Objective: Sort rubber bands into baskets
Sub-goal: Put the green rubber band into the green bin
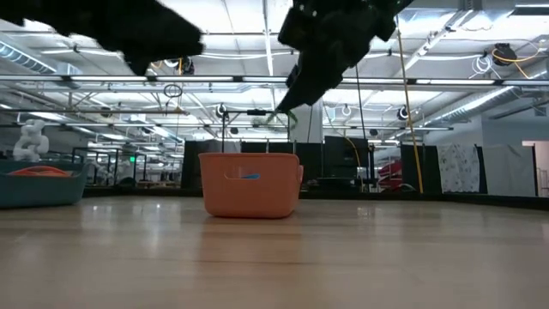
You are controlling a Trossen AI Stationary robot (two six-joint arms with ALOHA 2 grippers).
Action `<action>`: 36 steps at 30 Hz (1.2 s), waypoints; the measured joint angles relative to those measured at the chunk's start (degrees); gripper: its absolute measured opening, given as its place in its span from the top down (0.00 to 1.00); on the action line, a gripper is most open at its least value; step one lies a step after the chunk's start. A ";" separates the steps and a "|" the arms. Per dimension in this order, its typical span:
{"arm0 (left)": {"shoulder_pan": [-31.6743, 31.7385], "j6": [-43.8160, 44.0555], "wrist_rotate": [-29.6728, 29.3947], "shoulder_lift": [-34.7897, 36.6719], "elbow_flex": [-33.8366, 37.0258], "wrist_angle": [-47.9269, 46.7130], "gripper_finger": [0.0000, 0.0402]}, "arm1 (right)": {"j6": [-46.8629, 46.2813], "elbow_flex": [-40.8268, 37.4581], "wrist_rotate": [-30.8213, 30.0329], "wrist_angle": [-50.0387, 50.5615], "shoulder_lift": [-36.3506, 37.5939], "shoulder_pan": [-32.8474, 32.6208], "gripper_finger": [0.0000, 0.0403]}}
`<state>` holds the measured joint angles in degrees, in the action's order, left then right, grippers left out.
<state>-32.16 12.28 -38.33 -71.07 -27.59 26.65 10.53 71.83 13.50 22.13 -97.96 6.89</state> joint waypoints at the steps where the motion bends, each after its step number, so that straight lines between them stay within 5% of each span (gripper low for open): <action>1: 1.29 -1.26 1.24 -1.68 -0.06 3.75 0.67 | -0.14 0.02 0.03 -0.28 0.06 -1.23 1.00; 5: 6.20 -3.40 4.84 -7.94 -1.80 9.08 0.67 | -0.93 0.00 -0.38 -1.33 0.07 -5.73 1.00; 8: 9.51 2.76 6.08 -11.76 -3.34 9.20 0.67 | -1.50 0.00 -3.07 -2.01 0.07 -8.64 1.00; 17: 16.17 15.97 25.11 -18.86 -6.67 13.56 0.67 | -2.46 0.00 -7.26 -2.40 0.09 -13.11 1.00; 36: 17.20 13.80 25.86 -21.60 -8.20 13.79 0.67 | -2.63 0.11 -7.68 -3.98 0.09 -13.87 1.00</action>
<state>-14.97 26.09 -12.47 -92.66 -35.79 40.43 7.90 71.94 5.82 18.15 -97.86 -6.98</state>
